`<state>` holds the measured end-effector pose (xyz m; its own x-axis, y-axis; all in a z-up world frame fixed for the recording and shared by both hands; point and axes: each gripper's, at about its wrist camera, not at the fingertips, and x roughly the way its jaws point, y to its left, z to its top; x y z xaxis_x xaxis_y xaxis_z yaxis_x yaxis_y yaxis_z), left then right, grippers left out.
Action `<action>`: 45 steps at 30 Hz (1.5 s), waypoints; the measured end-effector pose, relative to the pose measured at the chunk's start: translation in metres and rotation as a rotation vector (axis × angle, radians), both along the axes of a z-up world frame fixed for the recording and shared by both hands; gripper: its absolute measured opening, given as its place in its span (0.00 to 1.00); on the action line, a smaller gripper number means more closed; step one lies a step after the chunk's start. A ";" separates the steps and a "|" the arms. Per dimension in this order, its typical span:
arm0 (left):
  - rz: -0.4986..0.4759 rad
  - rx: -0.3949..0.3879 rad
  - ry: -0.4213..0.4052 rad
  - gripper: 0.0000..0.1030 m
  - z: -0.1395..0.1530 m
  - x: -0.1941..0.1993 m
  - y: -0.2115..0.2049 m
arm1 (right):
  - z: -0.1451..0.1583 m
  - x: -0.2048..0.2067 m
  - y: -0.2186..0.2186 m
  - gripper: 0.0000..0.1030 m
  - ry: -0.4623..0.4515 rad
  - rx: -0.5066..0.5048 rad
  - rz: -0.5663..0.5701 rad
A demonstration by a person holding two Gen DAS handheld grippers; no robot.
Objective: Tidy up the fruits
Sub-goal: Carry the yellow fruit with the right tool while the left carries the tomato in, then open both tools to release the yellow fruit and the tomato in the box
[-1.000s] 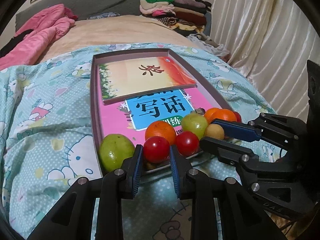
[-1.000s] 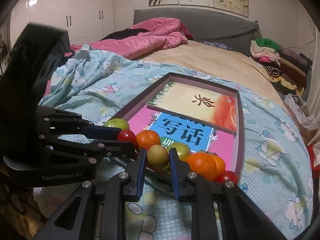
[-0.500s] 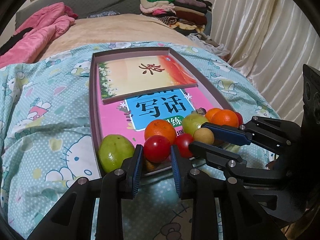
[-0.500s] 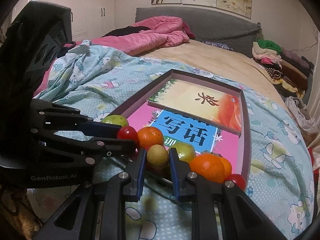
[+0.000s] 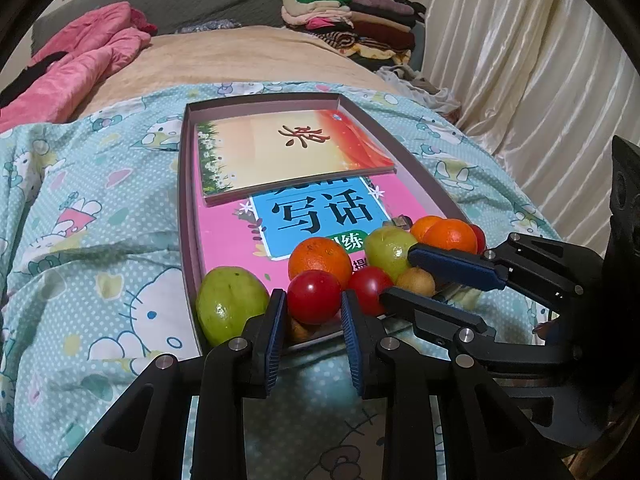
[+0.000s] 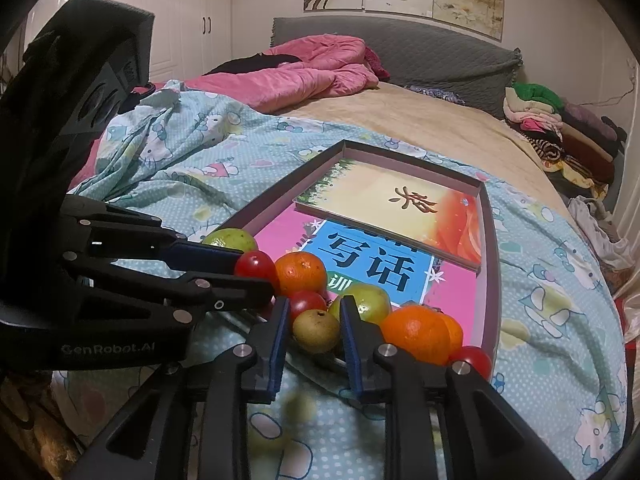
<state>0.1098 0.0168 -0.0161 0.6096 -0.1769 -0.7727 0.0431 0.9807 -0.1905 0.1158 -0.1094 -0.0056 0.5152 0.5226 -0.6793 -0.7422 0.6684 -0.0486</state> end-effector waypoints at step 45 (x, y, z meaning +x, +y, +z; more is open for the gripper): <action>-0.015 -0.015 0.015 0.40 -0.002 0.001 -0.005 | -0.003 -0.007 0.003 0.27 -0.092 -0.068 0.020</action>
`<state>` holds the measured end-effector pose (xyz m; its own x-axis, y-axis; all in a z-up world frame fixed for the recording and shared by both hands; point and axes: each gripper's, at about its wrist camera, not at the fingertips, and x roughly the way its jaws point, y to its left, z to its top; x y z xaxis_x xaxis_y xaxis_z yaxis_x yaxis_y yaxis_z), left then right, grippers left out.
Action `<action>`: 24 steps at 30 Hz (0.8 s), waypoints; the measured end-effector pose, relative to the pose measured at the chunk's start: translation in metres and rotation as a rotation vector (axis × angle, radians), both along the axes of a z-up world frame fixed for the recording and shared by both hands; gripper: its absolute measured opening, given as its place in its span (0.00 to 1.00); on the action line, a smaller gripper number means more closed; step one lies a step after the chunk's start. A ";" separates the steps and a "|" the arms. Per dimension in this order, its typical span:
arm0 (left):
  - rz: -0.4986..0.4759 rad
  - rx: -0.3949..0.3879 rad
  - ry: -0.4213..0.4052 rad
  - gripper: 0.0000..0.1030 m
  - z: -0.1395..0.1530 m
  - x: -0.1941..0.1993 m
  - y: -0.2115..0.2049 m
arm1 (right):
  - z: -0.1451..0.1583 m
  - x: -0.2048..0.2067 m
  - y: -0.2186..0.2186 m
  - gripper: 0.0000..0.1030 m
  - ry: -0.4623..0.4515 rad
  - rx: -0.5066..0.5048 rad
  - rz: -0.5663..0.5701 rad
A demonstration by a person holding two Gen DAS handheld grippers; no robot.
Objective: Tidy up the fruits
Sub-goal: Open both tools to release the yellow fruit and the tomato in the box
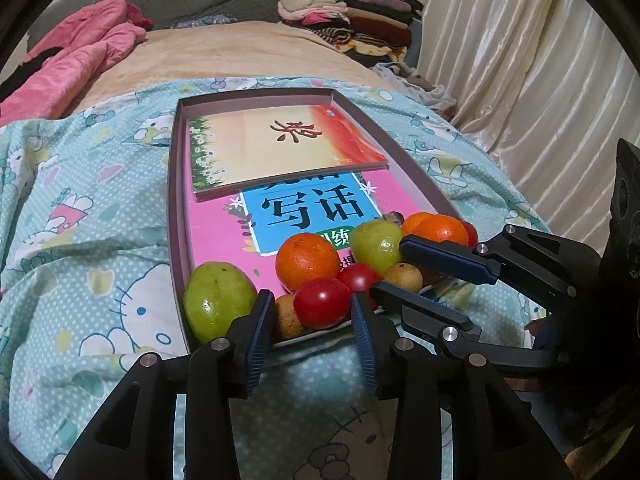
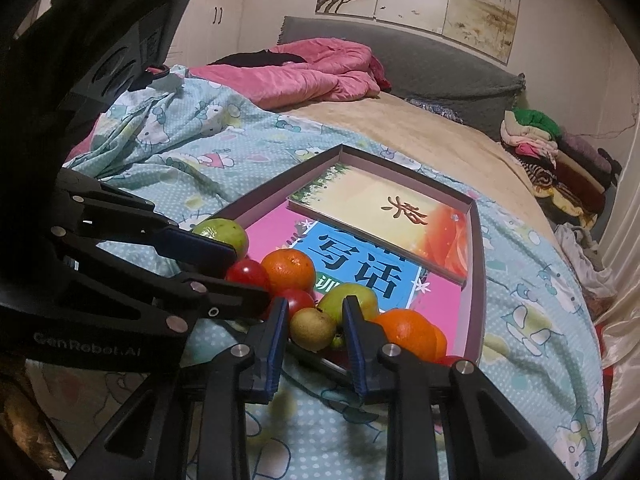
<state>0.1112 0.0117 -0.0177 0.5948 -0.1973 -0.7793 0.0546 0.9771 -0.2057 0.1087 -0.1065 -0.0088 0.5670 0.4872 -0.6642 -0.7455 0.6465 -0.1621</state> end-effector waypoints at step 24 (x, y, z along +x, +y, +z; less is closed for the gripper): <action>0.002 0.011 -0.032 0.46 0.009 -0.005 0.001 | 0.002 -0.001 -0.002 0.31 -0.027 -0.002 -0.010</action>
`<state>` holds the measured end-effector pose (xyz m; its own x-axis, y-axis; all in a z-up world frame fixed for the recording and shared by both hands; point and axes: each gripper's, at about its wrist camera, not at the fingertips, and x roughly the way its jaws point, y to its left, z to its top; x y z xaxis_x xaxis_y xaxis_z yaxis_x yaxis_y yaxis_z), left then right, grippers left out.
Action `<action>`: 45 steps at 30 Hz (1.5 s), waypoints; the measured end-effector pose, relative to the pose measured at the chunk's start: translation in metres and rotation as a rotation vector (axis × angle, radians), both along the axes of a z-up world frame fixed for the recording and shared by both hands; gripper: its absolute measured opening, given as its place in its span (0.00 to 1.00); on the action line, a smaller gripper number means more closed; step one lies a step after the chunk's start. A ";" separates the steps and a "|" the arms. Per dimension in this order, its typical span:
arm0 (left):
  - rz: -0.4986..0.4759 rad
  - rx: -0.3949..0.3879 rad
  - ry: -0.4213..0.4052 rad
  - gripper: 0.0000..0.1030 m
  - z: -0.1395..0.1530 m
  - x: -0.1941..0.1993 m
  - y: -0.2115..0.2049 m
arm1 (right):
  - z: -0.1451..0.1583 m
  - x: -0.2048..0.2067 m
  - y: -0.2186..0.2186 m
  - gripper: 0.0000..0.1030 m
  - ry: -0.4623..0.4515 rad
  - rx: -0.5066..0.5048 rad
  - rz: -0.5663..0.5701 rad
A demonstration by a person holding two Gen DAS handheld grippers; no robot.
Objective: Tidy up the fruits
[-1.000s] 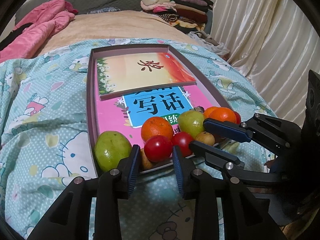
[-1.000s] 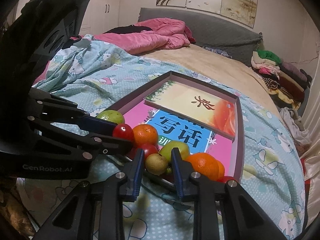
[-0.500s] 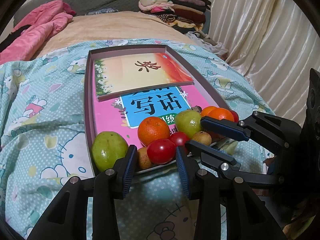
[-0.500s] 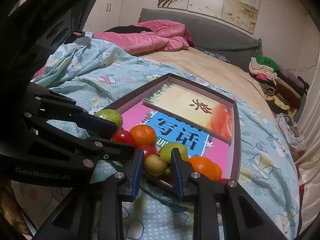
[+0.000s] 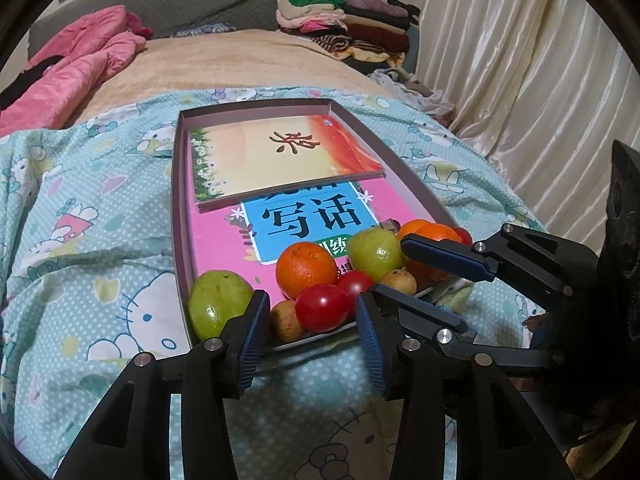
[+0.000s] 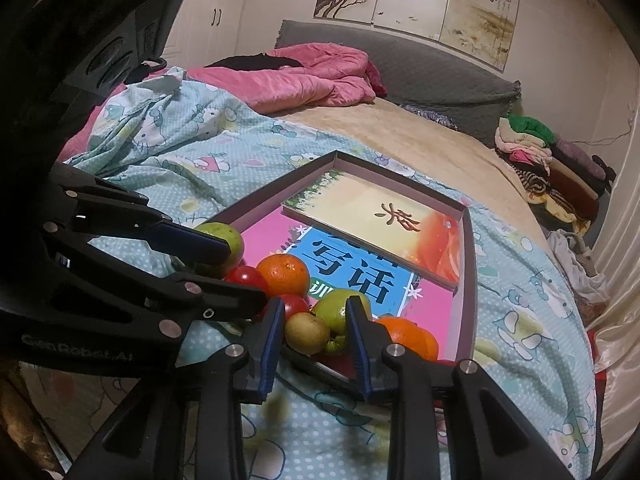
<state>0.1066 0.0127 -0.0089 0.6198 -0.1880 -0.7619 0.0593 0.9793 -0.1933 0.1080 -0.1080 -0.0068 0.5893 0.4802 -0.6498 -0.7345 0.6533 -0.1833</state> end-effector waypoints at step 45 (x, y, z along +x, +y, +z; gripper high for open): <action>0.220 -0.043 -0.029 0.79 0.066 -0.076 0.007 | 0.068 -0.025 -0.081 0.99 0.195 0.315 -0.305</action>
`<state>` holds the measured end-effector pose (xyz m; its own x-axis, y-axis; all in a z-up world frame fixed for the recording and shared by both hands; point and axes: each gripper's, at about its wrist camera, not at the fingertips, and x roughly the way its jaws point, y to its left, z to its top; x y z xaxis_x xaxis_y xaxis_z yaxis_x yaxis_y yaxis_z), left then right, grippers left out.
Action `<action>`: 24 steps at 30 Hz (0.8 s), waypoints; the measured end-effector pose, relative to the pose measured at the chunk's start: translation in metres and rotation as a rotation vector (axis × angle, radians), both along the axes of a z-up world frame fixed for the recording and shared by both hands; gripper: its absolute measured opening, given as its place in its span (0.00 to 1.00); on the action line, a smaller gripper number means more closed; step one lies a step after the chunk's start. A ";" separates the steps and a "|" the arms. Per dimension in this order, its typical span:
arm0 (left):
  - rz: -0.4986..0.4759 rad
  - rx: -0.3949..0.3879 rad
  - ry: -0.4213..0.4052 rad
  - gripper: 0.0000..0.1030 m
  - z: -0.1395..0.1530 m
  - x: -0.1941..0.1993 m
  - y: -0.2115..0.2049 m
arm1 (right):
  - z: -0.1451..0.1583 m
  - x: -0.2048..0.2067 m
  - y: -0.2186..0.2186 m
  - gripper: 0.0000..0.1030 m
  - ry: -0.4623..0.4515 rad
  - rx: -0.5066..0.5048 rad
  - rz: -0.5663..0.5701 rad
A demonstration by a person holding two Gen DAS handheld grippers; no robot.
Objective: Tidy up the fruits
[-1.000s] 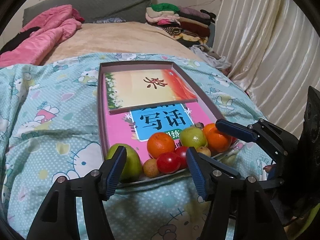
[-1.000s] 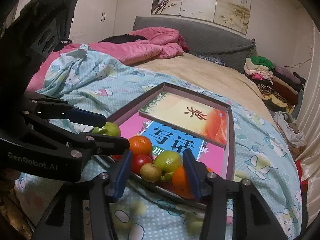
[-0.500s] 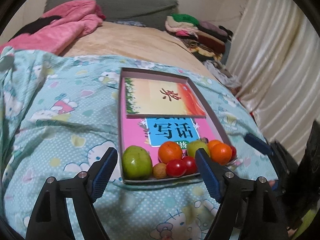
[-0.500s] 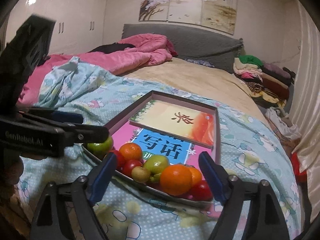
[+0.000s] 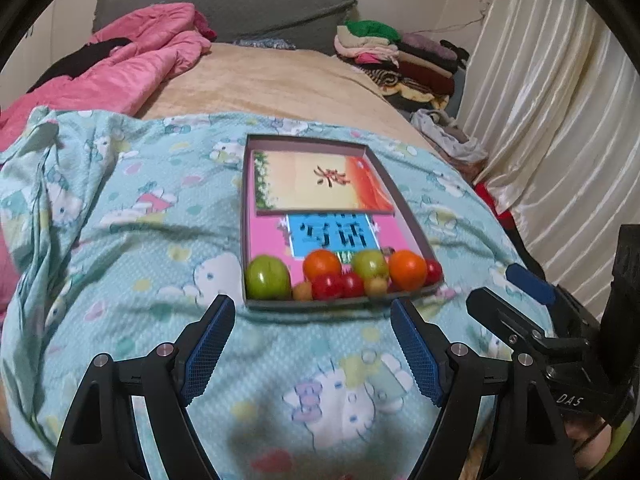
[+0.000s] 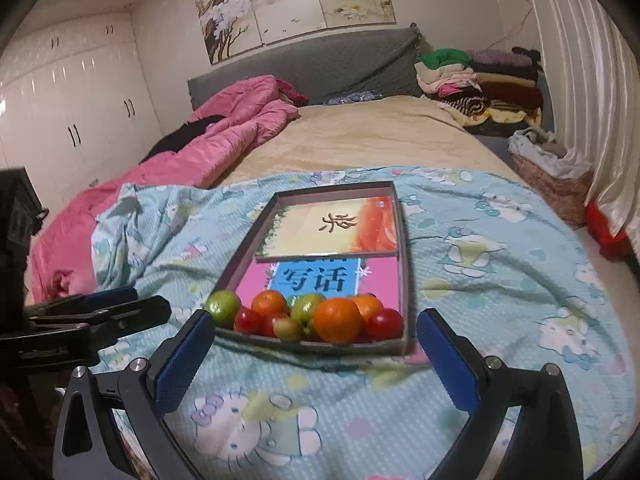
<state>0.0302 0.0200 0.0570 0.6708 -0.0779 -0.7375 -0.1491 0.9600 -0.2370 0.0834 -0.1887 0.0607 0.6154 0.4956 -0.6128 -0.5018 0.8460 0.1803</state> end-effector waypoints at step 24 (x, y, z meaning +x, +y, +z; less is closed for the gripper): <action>0.057 0.035 0.118 0.79 -0.049 -0.036 -0.020 | -0.016 -0.052 -0.005 0.99 -0.019 -0.076 -0.009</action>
<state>-0.0060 -0.0005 0.0079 0.5819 -0.0143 -0.8131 -0.2289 0.9565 -0.1807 0.0311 -0.1940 0.0449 0.6315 0.4428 -0.6365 -0.4970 0.8612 0.1060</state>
